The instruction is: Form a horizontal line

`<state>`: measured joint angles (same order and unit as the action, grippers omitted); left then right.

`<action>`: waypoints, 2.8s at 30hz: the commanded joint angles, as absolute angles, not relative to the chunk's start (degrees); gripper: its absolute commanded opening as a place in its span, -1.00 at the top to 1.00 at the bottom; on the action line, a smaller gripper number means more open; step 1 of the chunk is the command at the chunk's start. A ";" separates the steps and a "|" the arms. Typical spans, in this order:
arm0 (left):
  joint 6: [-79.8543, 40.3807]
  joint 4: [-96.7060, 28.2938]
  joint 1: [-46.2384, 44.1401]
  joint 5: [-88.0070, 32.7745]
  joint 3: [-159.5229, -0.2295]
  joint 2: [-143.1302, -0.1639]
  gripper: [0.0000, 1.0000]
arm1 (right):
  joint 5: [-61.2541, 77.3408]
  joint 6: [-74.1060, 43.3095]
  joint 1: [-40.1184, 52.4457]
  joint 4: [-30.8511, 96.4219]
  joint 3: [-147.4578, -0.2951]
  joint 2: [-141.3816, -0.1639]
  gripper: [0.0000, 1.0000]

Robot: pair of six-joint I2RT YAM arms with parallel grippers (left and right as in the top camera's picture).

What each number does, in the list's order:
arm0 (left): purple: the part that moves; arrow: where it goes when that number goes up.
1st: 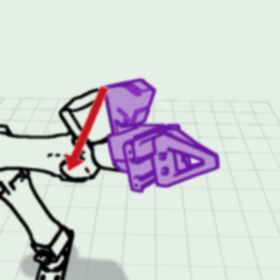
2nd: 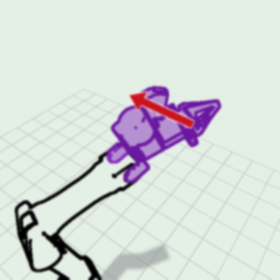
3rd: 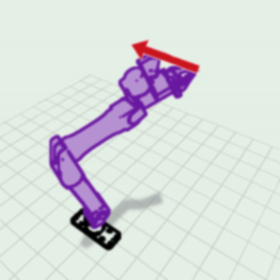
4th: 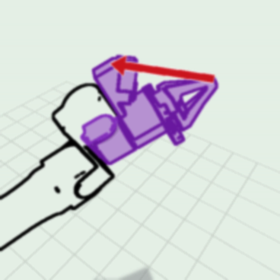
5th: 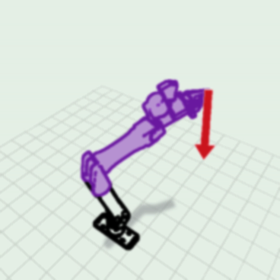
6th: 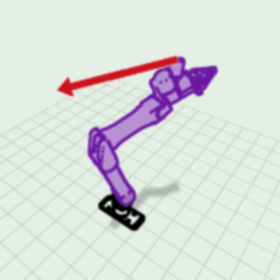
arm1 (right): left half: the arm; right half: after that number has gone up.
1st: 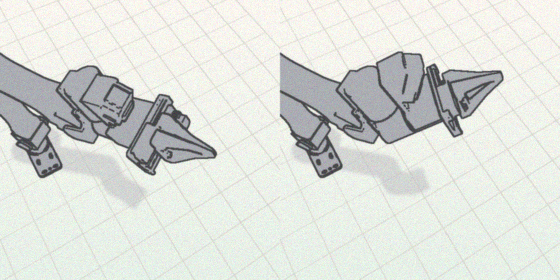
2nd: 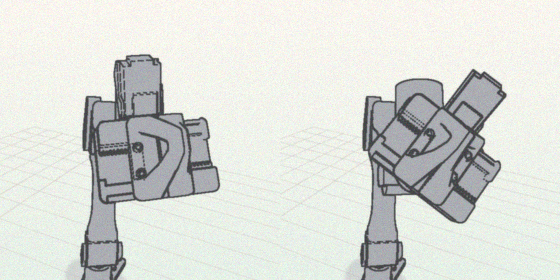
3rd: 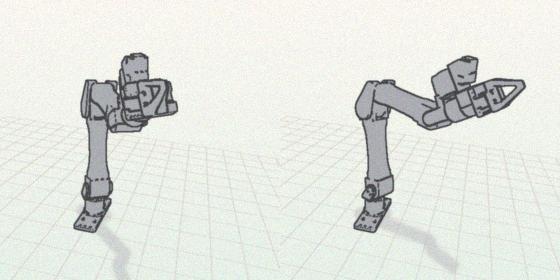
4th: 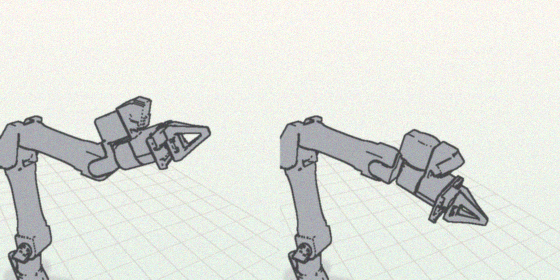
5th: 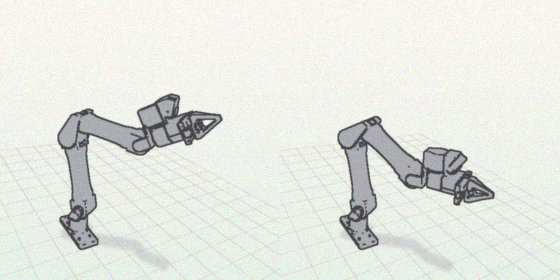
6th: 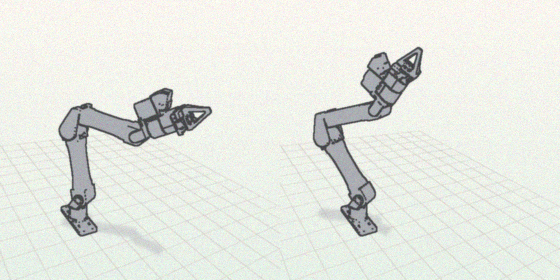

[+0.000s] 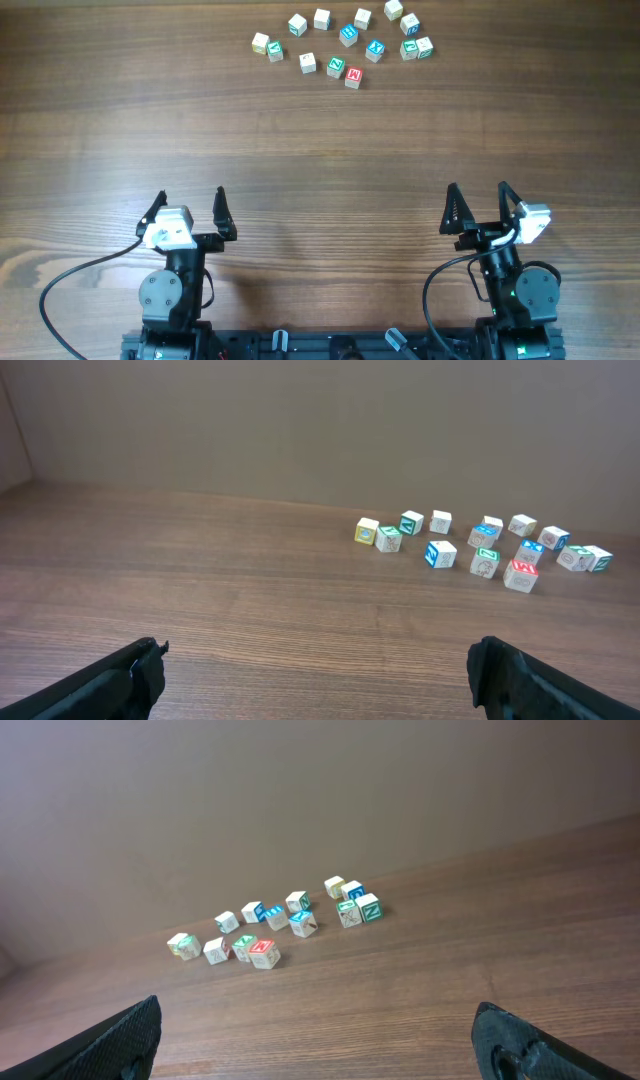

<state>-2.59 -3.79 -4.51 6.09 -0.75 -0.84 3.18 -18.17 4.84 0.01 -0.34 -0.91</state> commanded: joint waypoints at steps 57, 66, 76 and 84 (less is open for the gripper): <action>-1.91 3.73 -4.78 -3.46 -4.54 -1.13 -1.00 | 3.01 -18.39 5.08 -0.10 -0.32 -1.02 -0.99; -1.91 -7.66 -4.78 -7.38 -22.70 -9.43 -1.00 | 3.01 -18.41 5.08 -0.10 -0.32 -1.02 -0.99; -1.93 -22.41 -4.78 -15.09 -55.35 -39.66 -1.00 | 3.01 -18.41 5.08 -0.10 -0.32 -1.02 -0.99; -1.96 -42.13 -4.78 -18.70 -84.44 -66.81 -1.00 | 3.01 -18.41 5.08 -0.10 -0.32 -1.02 -0.99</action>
<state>-2.59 -37.23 -4.51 -15.07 -75.75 -58.61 3.18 -18.17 4.84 0.03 -0.34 -1.13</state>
